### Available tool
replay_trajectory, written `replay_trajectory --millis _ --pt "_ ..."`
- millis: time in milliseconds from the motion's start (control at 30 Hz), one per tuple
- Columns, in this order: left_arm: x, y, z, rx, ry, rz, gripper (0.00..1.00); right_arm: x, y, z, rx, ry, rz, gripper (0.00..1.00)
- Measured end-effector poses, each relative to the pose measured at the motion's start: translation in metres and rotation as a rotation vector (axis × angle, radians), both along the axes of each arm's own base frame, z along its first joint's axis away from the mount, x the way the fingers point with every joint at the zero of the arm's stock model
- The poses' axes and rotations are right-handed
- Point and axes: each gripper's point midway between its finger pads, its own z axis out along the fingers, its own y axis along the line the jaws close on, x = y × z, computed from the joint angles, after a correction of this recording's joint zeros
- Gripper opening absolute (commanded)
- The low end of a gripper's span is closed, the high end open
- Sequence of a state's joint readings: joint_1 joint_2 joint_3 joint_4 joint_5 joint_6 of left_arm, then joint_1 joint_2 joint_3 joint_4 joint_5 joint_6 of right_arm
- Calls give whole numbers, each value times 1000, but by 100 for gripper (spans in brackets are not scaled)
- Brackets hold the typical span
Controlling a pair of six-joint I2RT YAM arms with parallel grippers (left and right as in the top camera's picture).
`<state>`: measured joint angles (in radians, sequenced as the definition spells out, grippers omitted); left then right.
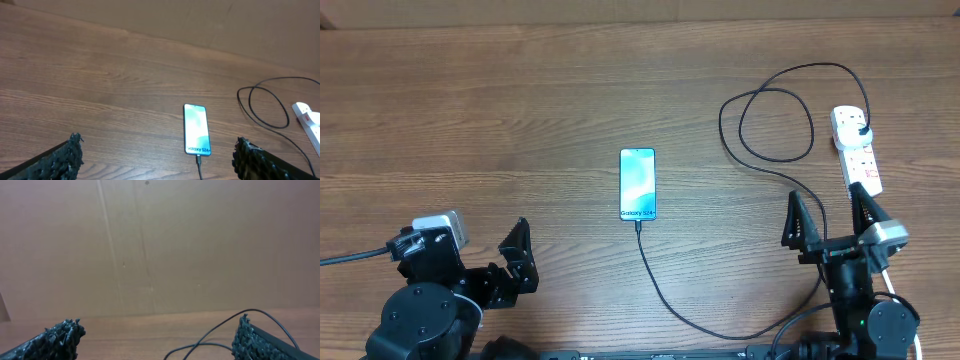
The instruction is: Plug charger to phone and switch on socket
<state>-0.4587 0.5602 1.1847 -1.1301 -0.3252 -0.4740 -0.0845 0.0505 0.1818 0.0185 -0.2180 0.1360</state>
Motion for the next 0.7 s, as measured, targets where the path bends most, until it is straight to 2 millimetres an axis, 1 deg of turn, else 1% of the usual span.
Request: replay_trajectory --millis 100,133,233,500,600,700 --pt "0 0 0 0 0 0 100 0 2 -9 -18 -12 8 100" --pt "0 0 0 1 1 0 100 1 2 -16 -22 1 10 100" --pt "0 0 0 0 0 0 100 4 2 -26 -29 19 10 100" --pt "0 0 0 0 0 0 100 11 7 -61 -92 80 22 100" --pt "0 0 0 0 0 0 100 13 7 -77 -103 135 22 100" --pt "0 0 0 0 0 0 100 13 7 -87 -107 173 23 100"
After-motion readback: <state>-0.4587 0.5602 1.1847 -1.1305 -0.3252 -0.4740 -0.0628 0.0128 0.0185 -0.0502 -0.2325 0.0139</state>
